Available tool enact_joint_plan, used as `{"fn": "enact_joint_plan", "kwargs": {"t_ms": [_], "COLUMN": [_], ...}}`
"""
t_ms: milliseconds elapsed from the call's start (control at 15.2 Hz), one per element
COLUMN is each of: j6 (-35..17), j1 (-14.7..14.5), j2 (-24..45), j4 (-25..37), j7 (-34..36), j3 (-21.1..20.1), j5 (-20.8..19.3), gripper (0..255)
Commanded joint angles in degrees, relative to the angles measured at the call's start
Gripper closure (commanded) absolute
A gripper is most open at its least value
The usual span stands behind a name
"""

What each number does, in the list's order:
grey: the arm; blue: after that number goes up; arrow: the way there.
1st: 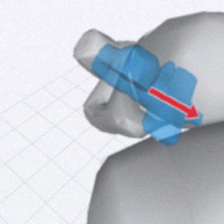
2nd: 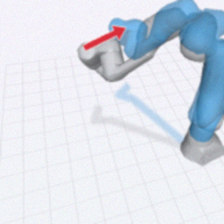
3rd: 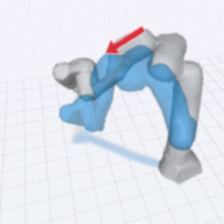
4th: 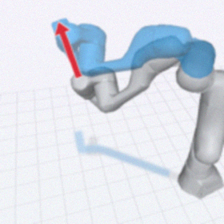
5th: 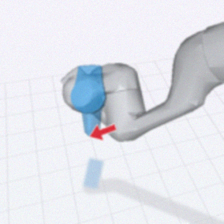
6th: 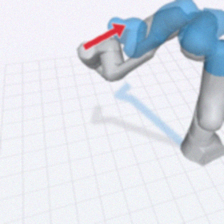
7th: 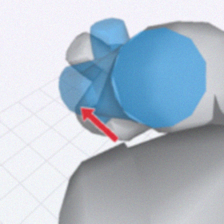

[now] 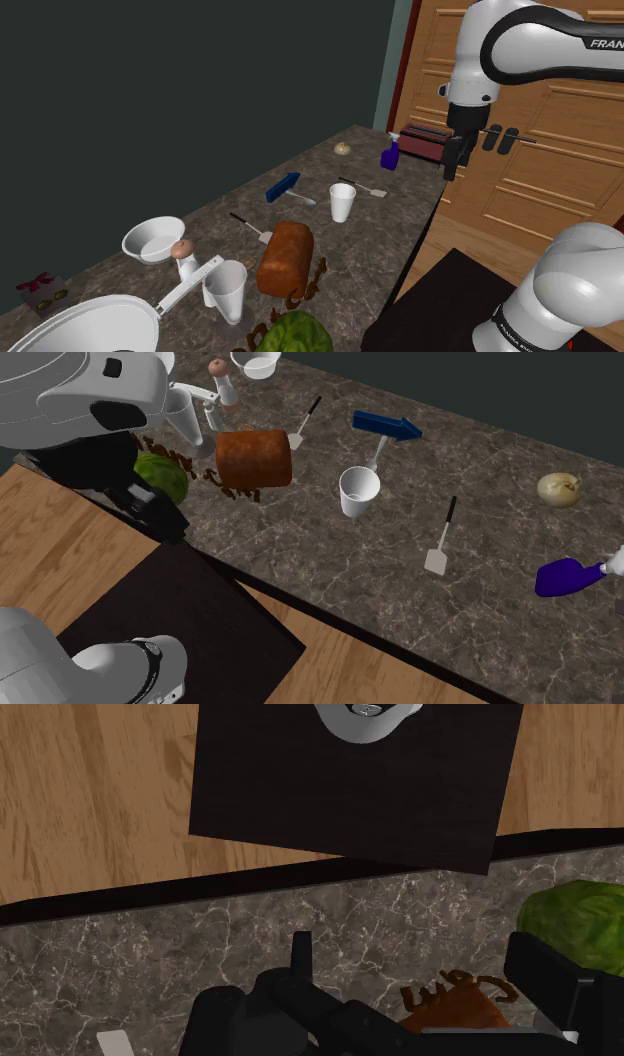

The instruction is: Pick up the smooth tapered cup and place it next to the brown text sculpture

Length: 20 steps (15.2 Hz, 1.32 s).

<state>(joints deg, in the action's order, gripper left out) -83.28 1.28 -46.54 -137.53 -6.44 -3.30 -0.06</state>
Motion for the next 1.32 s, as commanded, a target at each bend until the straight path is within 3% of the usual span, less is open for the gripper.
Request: {"fn": "enact_joint_plan", "kwargs": {"t_ms": [0,594,1254], "j6": [0.0,-18.6,-35.4], "j1": [0.0,1.1,2.8], "j2": [0.0,14.6,35.4], "j4": [0.0,-2.1,3.7], "j7": [0.0,2.8,7.1], "j3": [0.0,-1.8,-3.4], "j5": [0.0,-0.9,-4.2], "gripper": [0,0,0]}}
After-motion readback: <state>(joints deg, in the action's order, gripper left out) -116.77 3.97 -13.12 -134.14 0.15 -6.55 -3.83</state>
